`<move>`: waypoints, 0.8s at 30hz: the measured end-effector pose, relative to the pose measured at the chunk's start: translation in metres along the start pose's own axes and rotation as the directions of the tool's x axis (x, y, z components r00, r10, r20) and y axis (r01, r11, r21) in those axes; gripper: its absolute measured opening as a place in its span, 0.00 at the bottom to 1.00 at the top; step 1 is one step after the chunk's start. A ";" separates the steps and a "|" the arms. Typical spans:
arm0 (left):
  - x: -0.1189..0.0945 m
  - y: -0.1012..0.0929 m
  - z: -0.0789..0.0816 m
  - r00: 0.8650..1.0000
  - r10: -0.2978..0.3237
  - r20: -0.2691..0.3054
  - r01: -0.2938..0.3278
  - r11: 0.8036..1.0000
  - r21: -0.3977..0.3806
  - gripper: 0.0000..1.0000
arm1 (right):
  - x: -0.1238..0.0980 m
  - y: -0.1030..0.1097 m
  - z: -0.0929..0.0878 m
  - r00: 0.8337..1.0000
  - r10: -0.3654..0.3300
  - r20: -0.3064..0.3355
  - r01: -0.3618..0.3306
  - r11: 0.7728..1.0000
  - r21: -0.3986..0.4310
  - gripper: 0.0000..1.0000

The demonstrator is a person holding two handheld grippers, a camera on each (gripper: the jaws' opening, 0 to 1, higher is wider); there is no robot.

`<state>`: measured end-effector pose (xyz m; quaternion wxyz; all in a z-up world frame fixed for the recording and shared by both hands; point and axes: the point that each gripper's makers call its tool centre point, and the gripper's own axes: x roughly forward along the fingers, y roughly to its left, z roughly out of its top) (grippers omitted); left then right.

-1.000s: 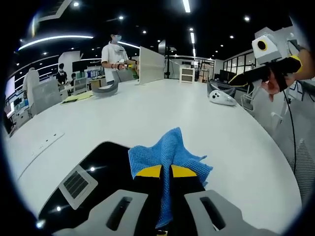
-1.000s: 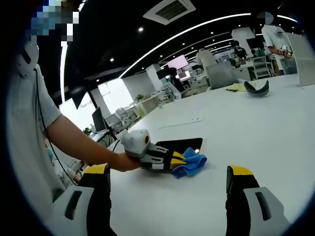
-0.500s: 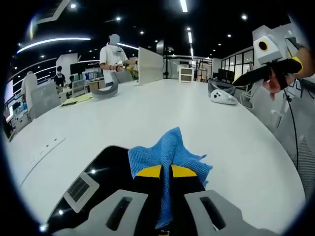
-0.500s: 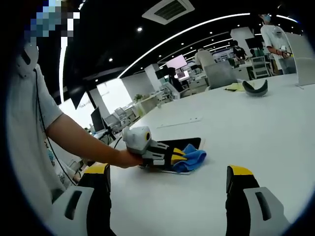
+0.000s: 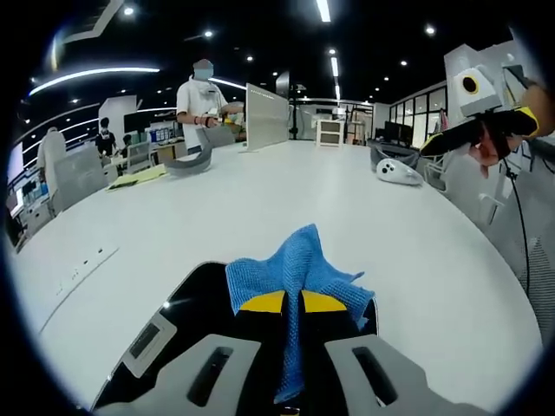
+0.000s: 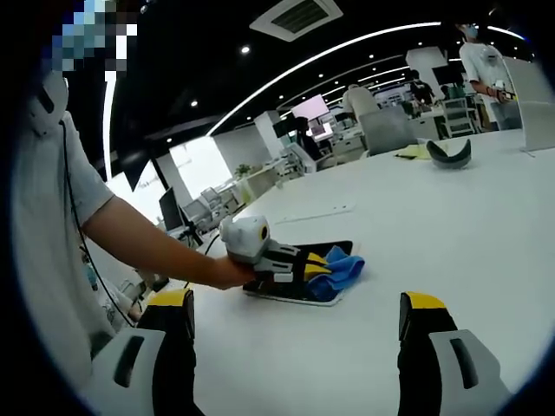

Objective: Wipe the mirror surface with the cleaning cloth until all visible marks leave the cleaned area.

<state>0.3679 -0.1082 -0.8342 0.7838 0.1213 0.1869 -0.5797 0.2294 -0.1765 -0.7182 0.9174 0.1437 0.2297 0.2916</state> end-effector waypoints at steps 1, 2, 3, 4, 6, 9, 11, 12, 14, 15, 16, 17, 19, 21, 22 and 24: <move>0.000 0.001 0.000 1.000 0.000 0.000 0.000 1.000 0.000 0.03 | 0.000 0.000 0.000 1.000 0.000 0.000 0.000 1.000 0.001 0.98; 0.000 0.001 0.000 1.000 0.001 0.001 -0.001 1.000 0.001 0.03 | 0.000 0.000 0.000 1.000 0.000 0.000 0.000 1.000 0.001 0.98; 0.001 0.002 0.000 1.000 0.001 0.002 -0.001 1.000 0.000 0.03 | 0.000 -0.001 0.000 1.000 -0.001 -0.001 0.001 1.000 0.001 0.98; 0.001 0.004 0.000 1.000 0.002 0.002 -0.002 1.000 0.001 0.03 | 0.000 -0.001 0.000 1.000 -0.001 0.000 0.001 1.000 0.002 0.98; 0.001 0.005 0.001 1.000 0.001 0.003 -0.001 1.000 0.002 0.03 | 0.000 -0.001 0.000 1.000 -0.002 0.000 0.002 1.000 0.002 0.98; 0.002 0.008 0.001 1.000 0.001 0.004 -0.001 1.000 0.005 0.03 | 0.001 -0.002 0.000 1.000 -0.004 -0.003 0.004 1.000 0.003 0.98; 0.002 0.010 0.001 1.000 0.002 0.004 -0.003 1.000 0.005 0.03 | 0.001 -0.003 -0.001 1.000 -0.006 -0.005 0.006 1.000 0.000 0.98; 0.002 0.011 0.001 1.000 0.003 0.005 -0.003 1.000 0.006 0.03 | 0.001 -0.003 -0.001 1.000 -0.006 -0.007 0.006 1.000 0.000 0.98; 0.002 0.014 0.001 1.000 0.009 0.008 -0.009 1.000 -0.001 0.03 | 0.001 -0.003 -0.002 1.000 -0.006 -0.008 0.006 1.000 0.001 0.98; 0.003 0.015 0.001 1.000 0.012 0.008 -0.012 1.000 -0.002 0.03 | 0.001 -0.003 -0.002 1.000 -0.007 -0.010 0.007 1.000 0.001 0.98; 0.003 0.016 0.002 1.000 0.015 0.009 -0.015 1.000 -0.003 0.03 | 0.001 -0.004 -0.002 1.000 -0.007 -0.010 0.007 1.000 0.001 0.98; 0.003 0.017 0.002 1.000 0.016 0.010 -0.016 1.000 -0.002 0.03 | 0.002 -0.004 -0.002 1.000 -0.006 -0.011 0.006 1.000 0.001 0.98; 0.003 0.018 0.002 1.000 0.017 0.010 -0.017 1.000 -0.001 0.03 | 0.002 -0.003 -0.001 1.000 -0.005 -0.010 0.005 1.000 0.000 0.98; 0.003 0.020 0.002 1.000 0.017 0.010 -0.017 1.000 0.001 0.03 | 0.002 -0.003 0.000 1.000 -0.005 -0.009 0.005 1.000 -0.001 0.98; 0.003 0.021 0.002 1.000 0.018 0.009 -0.018 1.000 0.001 0.03 | 0.002 -0.004 -0.001 1.000 -0.006 -0.010 0.006 1.000 0.001 0.98; 0.003 0.022 0.002 1.000 0.019 0.009 -0.019 1.000 0.001 0.03 | 0.002 -0.004 -0.001 1.000 -0.006 -0.011 0.006 1.000 0.000 0.98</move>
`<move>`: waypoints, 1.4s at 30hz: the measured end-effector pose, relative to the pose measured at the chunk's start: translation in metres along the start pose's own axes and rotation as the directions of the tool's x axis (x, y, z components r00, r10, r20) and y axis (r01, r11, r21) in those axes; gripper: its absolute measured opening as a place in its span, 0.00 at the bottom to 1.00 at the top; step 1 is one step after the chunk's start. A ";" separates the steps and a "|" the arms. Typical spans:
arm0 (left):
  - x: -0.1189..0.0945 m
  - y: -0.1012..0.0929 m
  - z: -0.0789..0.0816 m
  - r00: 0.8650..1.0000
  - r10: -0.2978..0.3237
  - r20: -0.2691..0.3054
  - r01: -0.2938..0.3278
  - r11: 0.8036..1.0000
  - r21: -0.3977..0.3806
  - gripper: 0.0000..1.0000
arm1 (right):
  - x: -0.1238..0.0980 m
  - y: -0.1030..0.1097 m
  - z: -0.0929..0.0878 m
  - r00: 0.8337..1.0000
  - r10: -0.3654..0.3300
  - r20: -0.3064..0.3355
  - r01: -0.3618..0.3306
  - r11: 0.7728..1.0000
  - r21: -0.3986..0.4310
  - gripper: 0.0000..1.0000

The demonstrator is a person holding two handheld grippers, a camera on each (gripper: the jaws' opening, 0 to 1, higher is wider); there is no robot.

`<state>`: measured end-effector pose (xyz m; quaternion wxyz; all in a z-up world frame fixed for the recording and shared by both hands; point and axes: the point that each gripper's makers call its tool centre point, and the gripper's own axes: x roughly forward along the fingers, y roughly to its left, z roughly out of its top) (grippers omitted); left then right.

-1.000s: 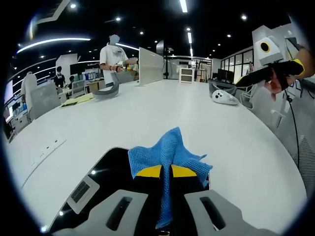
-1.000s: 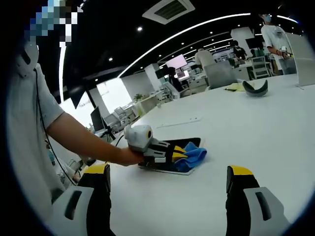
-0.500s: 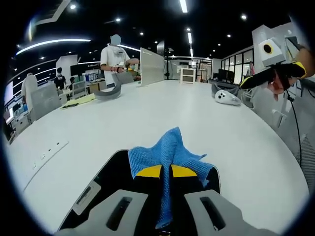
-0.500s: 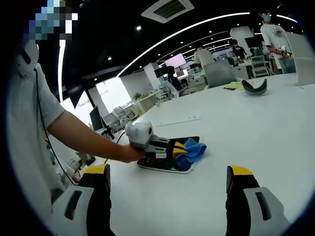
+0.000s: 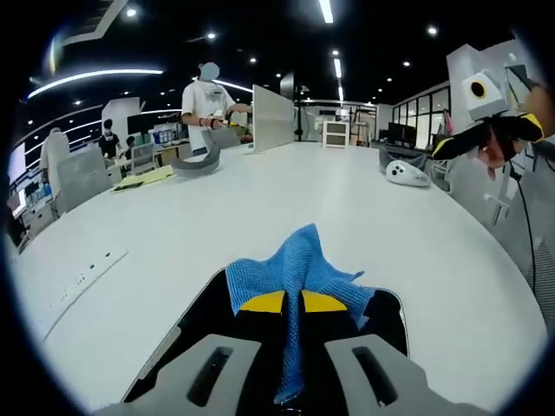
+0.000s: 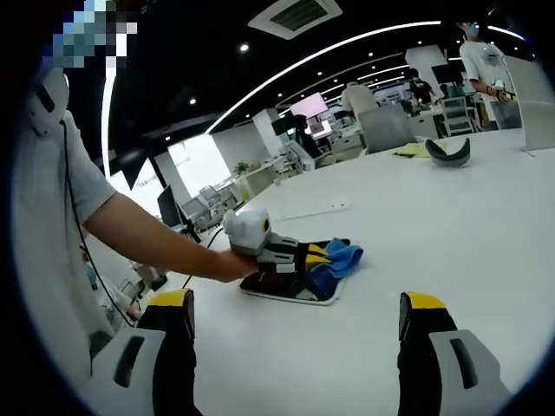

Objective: Wipe the mirror surface with the cleaning cloth until all visible marks leave the cleaned area.

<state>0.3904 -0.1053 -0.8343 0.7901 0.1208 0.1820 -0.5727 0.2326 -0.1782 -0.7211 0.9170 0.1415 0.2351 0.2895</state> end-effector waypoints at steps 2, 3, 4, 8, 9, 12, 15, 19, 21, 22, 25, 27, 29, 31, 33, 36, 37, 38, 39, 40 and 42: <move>0.000 0.002 0.000 1.000 0.002 0.000 -0.002 1.000 -0.001 0.03 | 0.000 0.000 0.001 1.000 0.000 0.001 0.000 1.000 -0.001 0.98; 0.000 0.003 0.000 1.000 0.003 0.000 -0.003 1.000 -0.001 0.03 | 0.001 0.000 0.001 1.000 0.002 0.001 -0.002 1.000 -0.001 0.98; 0.000 0.003 0.000 1.000 0.003 0.000 -0.003 1.000 -0.001 0.03 | 0.001 0.000 0.001 1.000 0.002 0.000 -0.002 1.000 -0.001 0.98; 0.001 0.008 0.000 1.000 0.010 0.000 -0.010 1.000 0.002 0.03 | 0.001 0.000 0.001 1.000 0.002 -0.001 -0.002 1.000 -0.001 0.98; 0.000 0.009 0.000 1.000 0.013 0.001 -0.013 1.000 0.000 0.03 | 0.001 -0.001 0.000 1.000 0.003 -0.002 -0.003 1.000 0.000 0.98; 0.000 0.013 0.000 1.000 0.023 0.002 -0.023 1.000 -0.002 0.03 | 0.001 -0.002 -0.001 1.000 0.001 -0.005 -0.001 1.000 0.002 0.98; 0.000 0.017 0.000 0.999 0.033 0.005 -0.033 0.999 -0.007 0.03 | 0.001 -0.003 -0.002 1.000 -0.002 -0.007 0.002 1.000 0.005 0.98; -0.001 0.022 0.000 0.999 0.038 0.001 -0.038 0.999 -0.001 0.03 | 0.001 -0.003 -0.003 1.000 -0.002 -0.010 0.002 1.000 0.007 0.98; -0.001 0.023 0.000 0.999 0.040 -0.001 -0.040 0.999 0.002 0.03 | 0.001 -0.004 -0.004 1.000 -0.004 -0.011 0.004 1.000 0.008 0.98; 0.000 0.025 -0.001 0.999 0.041 -0.001 -0.041 0.999 0.002 0.03 | 0.001 -0.004 -0.004 1.000 -0.003 -0.012 0.003 1.000 0.008 0.98; -0.001 0.027 -0.001 0.999 0.043 -0.002 -0.043 0.999 0.005 0.03 | 0.002 -0.004 -0.005 1.000 -0.003 -0.014 0.003 1.000 0.009 0.98; -0.001 0.028 -0.001 0.999 0.045 -0.002 -0.045 0.999 0.005 0.03 | 0.002 -0.004 -0.004 1.000 -0.002 -0.013 0.002 1.000 0.010 0.98; -0.001 0.029 -0.001 0.999 0.047 -0.001 -0.047 0.999 0.007 0.03 | 0.002 -0.004 -0.005 1.000 -0.002 -0.015 0.002 1.000 0.011 0.98; -0.001 0.031 -0.001 0.999 0.049 0.000 -0.049 0.999 0.005 0.03 | 0.003 -0.004 -0.005 1.000 -0.001 -0.014 0.001 1.000 0.012 0.98; -0.001 0.032 -0.001 0.999 0.052 -0.001 -0.052 0.999 0.005 0.03 | 0.003 -0.005 -0.006 1.000 -0.002 -0.016 0.002 1.000 0.012 0.98; -0.001 0.034 -0.001 0.999 0.054 -0.002 -0.054 0.999 0.007 0.03 | 0.004 -0.004 -0.005 1.000 0.000 -0.017 0.001 1.000 0.012 0.98; -0.002 0.034 -0.001 0.998 0.056 -0.002 -0.056 0.998 0.006 0.03 | 0.004 -0.004 -0.006 1.000 -0.001 -0.017 0.001 1.000 0.011 0.98; -0.002 0.035 -0.001 0.998 0.058 -0.001 -0.058 0.998 0.005 0.03 | 0.004 -0.004 -0.006 1.000 0.001 -0.016 0.000 1.000 0.013 0.98; -0.002 0.035 -0.001 0.998 0.060 0.000 -0.060 0.998 0.002 0.03 | 0.004 -0.004 -0.006 1.000 0.000 -0.018 0.000 1.000 0.015 0.98; -0.002 0.036 -0.001 0.998 0.062 -0.001 -0.062 0.998 0.002 0.03 | 0.004 -0.004 -0.006 1.000 0.000 -0.018 0.000 1.000 0.013 0.98; -0.002 0.036 -0.001 0.998 0.063 -0.001 -0.063 0.998 0.002 0.03 | 0.004 -0.004 -0.007 1.000 0.001 -0.019 0.000 1.000 0.016 0.98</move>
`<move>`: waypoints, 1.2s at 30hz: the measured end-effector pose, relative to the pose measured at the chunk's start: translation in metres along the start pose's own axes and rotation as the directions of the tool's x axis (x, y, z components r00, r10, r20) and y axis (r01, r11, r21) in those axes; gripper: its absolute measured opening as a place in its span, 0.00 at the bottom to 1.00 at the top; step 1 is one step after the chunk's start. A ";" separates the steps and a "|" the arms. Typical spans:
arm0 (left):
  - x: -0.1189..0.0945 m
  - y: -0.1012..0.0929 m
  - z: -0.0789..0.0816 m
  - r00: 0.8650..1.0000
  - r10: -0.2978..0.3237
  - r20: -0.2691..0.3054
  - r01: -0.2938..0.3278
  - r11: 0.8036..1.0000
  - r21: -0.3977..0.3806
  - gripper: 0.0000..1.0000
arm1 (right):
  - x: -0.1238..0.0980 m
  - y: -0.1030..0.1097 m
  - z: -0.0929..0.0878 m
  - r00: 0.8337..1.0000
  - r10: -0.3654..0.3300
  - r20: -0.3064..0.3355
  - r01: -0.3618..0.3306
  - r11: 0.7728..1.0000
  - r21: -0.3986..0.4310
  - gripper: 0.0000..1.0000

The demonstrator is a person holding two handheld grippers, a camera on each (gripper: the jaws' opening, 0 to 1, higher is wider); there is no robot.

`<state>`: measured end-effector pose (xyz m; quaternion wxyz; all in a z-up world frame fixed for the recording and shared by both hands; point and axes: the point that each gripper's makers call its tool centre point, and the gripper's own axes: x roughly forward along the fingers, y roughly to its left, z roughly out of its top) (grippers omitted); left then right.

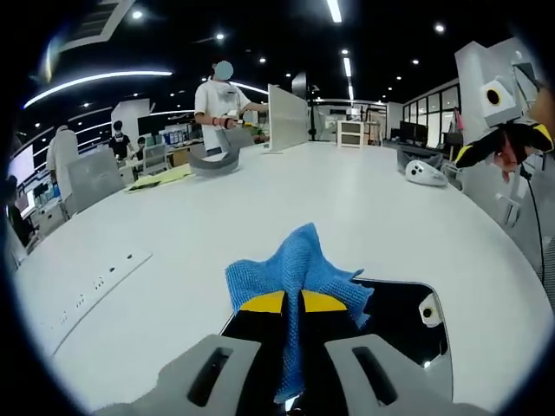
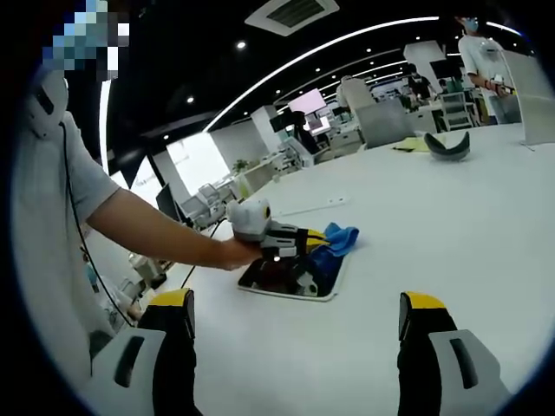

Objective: Wipe the mirror surface with the cleaning cloth until all visible marks leave the cleaned area.

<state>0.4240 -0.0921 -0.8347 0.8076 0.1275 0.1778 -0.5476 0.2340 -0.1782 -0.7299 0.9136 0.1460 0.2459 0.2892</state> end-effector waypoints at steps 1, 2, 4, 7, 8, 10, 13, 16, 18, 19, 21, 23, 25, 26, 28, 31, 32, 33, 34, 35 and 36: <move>0.000 0.000 0.000 1.000 0.000 0.000 0.000 1.000 0.001 0.03 | 0.000 -0.001 0.000 1.000 -0.002 0.000 0.002 1.000 -0.001 0.98; 0.000 0.001 0.000 1.000 0.000 0.000 0.000 1.000 0.001 0.03 | 0.000 -0.001 0.000 1.000 -0.002 0.000 0.002 1.000 0.000 0.98; 0.000 0.002 0.000 1.000 0.000 -0.001 0.000 1.000 0.003 0.03 | 0.000 -0.001 -0.001 1.000 -0.002 0.000 0.002 1.000 0.000 0.98; 0.000 0.002 0.000 1.000 0.003 0.000 -0.003 1.000 0.001 0.03 | 0.000 -0.001 -0.001 1.000 -0.002 -0.002 0.002 1.000 0.001 0.98; -0.001 0.003 0.000 1.000 0.004 0.000 -0.004 1.000 0.002 0.03 | 0.000 -0.001 -0.001 1.000 -0.002 -0.002 0.002 1.000 0.001 0.98; -0.001 0.004 0.000 1.000 0.006 -0.001 -0.006 1.000 0.004 0.03 | 0.000 -0.001 -0.001 1.000 -0.002 -0.003 0.002 1.000 0.000 0.98; -0.001 0.004 0.000 1.000 0.009 -0.002 -0.009 1.000 0.003 0.03 | 0.000 0.000 -0.001 1.000 -0.001 -0.002 0.001 1.000 0.000 0.98; -0.001 0.005 0.000 1.000 0.011 -0.001 -0.011 1.000 -0.002 0.03 | 0.000 0.000 -0.001 1.000 -0.001 -0.003 0.001 1.000 0.000 0.98; -0.001 0.005 -0.001 1.000 0.011 -0.001 -0.012 1.000 -0.006 0.03 | 0.000 0.000 -0.001 1.000 -0.001 -0.003 0.001 1.000 0.001 0.98; -0.002 0.005 -0.001 1.000 0.011 -0.001 -0.011 1.000 -0.003 0.03 | 0.000 0.000 -0.001 1.000 -0.001 -0.002 0.001 1.000 0.000 0.98; -0.002 0.005 -0.001 1.000 0.011 -0.001 -0.011 1.000 -0.007 0.03 | 0.000 0.000 -0.001 1.000 -0.001 -0.001 0.001 1.000 0.002 0.98; -0.002 0.005 -0.001 1.000 0.011 -0.002 -0.011 1.000 -0.003 0.03 | 0.000 -0.001 -0.002 1.000 -0.001 -0.004 0.001 1.000 0.002 0.98; -0.002 0.006 -0.001 1.000 0.011 -0.002 -0.011 1.000 -0.002 0.03 | 0.000 0.000 -0.002 1.000 0.001 -0.003 -0.001 1.000 0.002 0.98; -0.002 0.006 -0.001 1.000 0.011 -0.003 -0.011 1.000 0.003 0.03 | 0.000 0.000 -0.002 1.000 0.001 -0.004 -0.001 1.000 0.002 0.98; -0.002 0.006 -0.001 1.000 0.010 -0.002 -0.010 1.000 0.001 0.03 | 0.000 0.000 -0.002 1.000 0.000 -0.003 0.000 1.000 0.003 0.98; -0.002 0.006 -0.001 1.000 0.011 -0.003 -0.011 1.000 0.000 0.03 | 0.000 0.000 -0.002 1.000 0.000 -0.002 0.000 1.000 0.002 0.98; -0.002 0.006 -0.001 1.000 0.011 -0.003 -0.011 1.000 -0.001 0.03 | 0.000 0.000 -0.001 1.000 0.001 -0.001 -0.001 1.000 0.004 0.98; -0.003 0.007 -0.001 1.000 0.011 -0.002 -0.011 1.000 -0.007 0.03 | 0.000 0.000 -0.002 1.000 0.000 -0.003 0.000 1.000 0.002 0.98; -0.003 0.007 -0.001 1.000 0.012 -0.002 -0.012 1.000 -0.007 0.03 | 0.000 0.000 -0.002 1.000 -0.001 -0.003 0.001 1.000 0.002 0.98; -0.003 0.007 -0.001 1.000 0.014 -0.002 -0.014 1.000 -0.009 0.03 | 0.000 0.000 -0.002 1.000 -0.001 -0.002 0.001 1.000 0.005 0.98; -0.003 0.007 -0.002 1.000 0.016 -0.001 -0.016 1.000 -0.009 0.03 | 0.000 0.000 -0.002 1.000 -0.002 -0.002 0.002 1.000 0.004 0.98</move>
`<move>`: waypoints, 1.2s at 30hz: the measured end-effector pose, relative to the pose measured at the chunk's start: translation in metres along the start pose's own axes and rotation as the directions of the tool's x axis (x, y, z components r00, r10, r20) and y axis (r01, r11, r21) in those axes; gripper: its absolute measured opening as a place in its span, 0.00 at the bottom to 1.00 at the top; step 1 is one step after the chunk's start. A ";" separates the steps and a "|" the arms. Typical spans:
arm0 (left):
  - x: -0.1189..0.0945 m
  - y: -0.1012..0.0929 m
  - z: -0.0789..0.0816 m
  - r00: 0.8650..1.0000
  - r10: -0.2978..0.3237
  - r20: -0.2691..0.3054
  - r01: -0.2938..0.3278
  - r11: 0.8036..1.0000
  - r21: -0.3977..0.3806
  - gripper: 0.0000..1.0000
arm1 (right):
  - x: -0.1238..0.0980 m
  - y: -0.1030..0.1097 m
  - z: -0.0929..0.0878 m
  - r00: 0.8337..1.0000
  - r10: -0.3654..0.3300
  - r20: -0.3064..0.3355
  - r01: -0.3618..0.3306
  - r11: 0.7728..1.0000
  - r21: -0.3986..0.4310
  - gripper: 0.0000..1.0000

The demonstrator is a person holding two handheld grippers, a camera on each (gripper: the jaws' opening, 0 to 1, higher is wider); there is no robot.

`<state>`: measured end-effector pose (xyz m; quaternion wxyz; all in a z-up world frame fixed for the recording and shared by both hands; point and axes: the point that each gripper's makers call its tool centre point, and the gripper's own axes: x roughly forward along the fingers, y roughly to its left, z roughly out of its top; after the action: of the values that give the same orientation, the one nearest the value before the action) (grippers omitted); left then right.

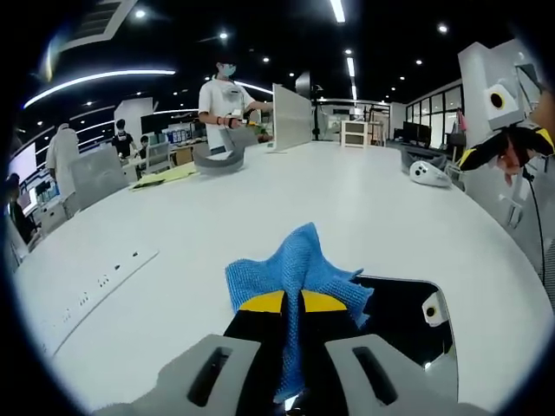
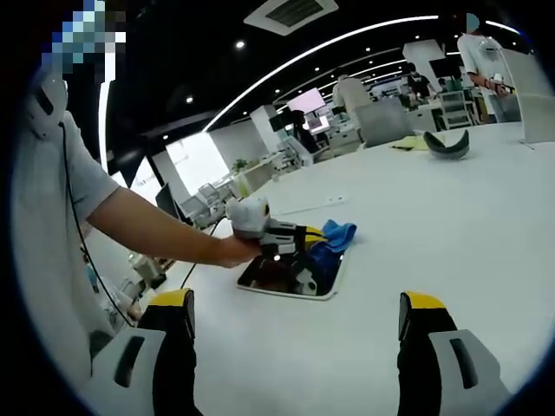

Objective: Wipe the mirror surface with the cleaning cloth until all visible marks leave the cleaned area.

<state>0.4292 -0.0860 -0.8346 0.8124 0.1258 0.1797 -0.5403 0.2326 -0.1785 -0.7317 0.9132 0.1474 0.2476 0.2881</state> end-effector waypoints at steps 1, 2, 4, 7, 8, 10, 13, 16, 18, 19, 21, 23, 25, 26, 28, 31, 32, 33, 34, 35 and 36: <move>-0.001 0.000 0.000 1.000 0.003 0.000 -0.003 1.000 -0.003 0.03 | 0.000 0.000 0.000 1.000 -0.001 0.000 0.001 1.000 -0.002 0.98; -0.001 0.000 0.000 1.000 0.005 0.001 -0.005 1.000 -0.003 0.03 | -0.001 0.000 0.001 1.000 -0.001 0.002 0.001 1.000 0.000 0.98; -0.002 0.000 -0.001 1.000 0.010 0.001 -0.010 1.000 -0.003 0.03 | -0.001 0.000 0.001 1.000 -0.002 0.004 0.002 1.000 0.002 0.98; -0.003 0.000 -0.001 1.000 0.012 0.001 -0.012 1.000 -0.005 0.03 | -0.001 0.000 0.002 1.000 -0.001 0.005 0.001 1.000 0.002 0.98; -0.003 0.000 -0.001 1.000 0.013 0.000 -0.013 1.000 -0.005 0.03 | -0.001 0.000 0.002 1.000 -0.001 0.006 0.001 1.000 0.000 0.98; -0.004 0.000 -0.001 1.000 0.014 -0.001 -0.014 1.000 -0.004 0.03 | 0.000 0.001 0.002 1.000 0.002 0.006 -0.002 1.000 -0.001 0.98; -0.005 0.000 -0.002 1.000 0.018 -0.004 -0.018 1.000 -0.009 0.03 | 0.000 0.001 0.003 1.000 0.004 0.008 -0.004 1.000 -0.001 0.98; -0.008 0.000 -0.003 1.000 0.021 -0.010 -0.021 1.000 -0.009 0.03 | -0.001 0.002 0.004 1.000 0.005 0.011 -0.005 1.000 -0.002 0.98; -0.010 -0.001 -0.004 1.000 0.024 -0.011 -0.024 1.000 -0.012 0.03 | 0.000 0.003 0.004 1.000 0.007 0.012 -0.007 1.000 -0.005 0.98; -0.010 -0.001 -0.005 1.000 0.028 -0.011 -0.028 0.999 -0.019 0.03 | 0.000 0.003 0.005 1.000 0.008 0.013 -0.008 1.000 -0.006 0.98; -0.012 -0.002 -0.005 0.999 0.033 -0.010 -0.033 0.999 -0.024 0.03 | 0.000 0.004 0.005 1.000 0.009 0.014 -0.009 1.000 -0.007 0.98; -0.013 -0.003 -0.006 0.999 0.040 -0.011 -0.040 0.999 -0.036 0.03 | -0.001 0.005 0.006 1.000 0.011 0.017 -0.011 1.000 -0.007 0.98; -0.015 -0.004 -0.007 0.999 0.042 -0.014 -0.043 0.998 -0.039 0.03 | -0.001 0.005 0.007 1.000 0.012 0.019 -0.012 1.000 -0.009 0.98; -0.016 -0.005 -0.007 0.999 0.042 -0.016 -0.043 0.998 -0.040 0.03 | -0.001 0.006 0.008 1.000 0.013 0.022 -0.013 1.000 -0.010 0.98; -0.017 -0.006 -0.008 0.999 0.041 -0.020 -0.042 0.998 -0.040 0.03 | -0.002 0.006 0.009 1.000 0.014 0.022 -0.014 1.000 -0.012 0.98; -0.020 -0.009 -0.009 0.999 0.045 -0.020 -0.046 0.998 -0.049 0.03 | -0.002 0.008 0.010 1.000 0.017 0.024 -0.017 1.000 -0.016 0.98; -0.021 -0.010 -0.010 0.999 0.047 -0.020 -0.048 0.997 -0.054 0.03 | -0.003 0.008 0.010 1.000 0.018 0.026 -0.018 1.000 -0.016 0.98; -0.022 -0.011 -0.010 0.999 0.050 -0.021 -0.052 0.997 -0.059 0.03 | -0.003 0.009 0.011 0.999 0.019 0.026 -0.018 1.000 -0.016 0.98; -0.022 -0.012 -0.010 0.998 0.052 -0.022 -0.053 0.997 -0.059 0.03 | -0.003 0.009 0.010 1.000 0.019 0.025 -0.019 1.000 -0.017 0.98; -0.023 -0.013 -0.011 0.998 0.053 -0.023 -0.055 0.997 -0.063 0.03 | -0.003 0.009 0.010 1.000 0.021 0.024 -0.020 1.000 -0.018 0.98; -0.024 -0.014 -0.011 0.998 0.053 -0.024 -0.054 0.996 -0.064 0.03 | -0.004 0.010 0.010 0.999 0.021 0.024 -0.021 1.000 -0.020 0.98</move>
<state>0.4064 -0.0670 -0.8346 0.8282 0.1101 0.2025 -0.5108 0.2312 -0.1741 -0.7177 0.9145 0.1446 0.2321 0.2981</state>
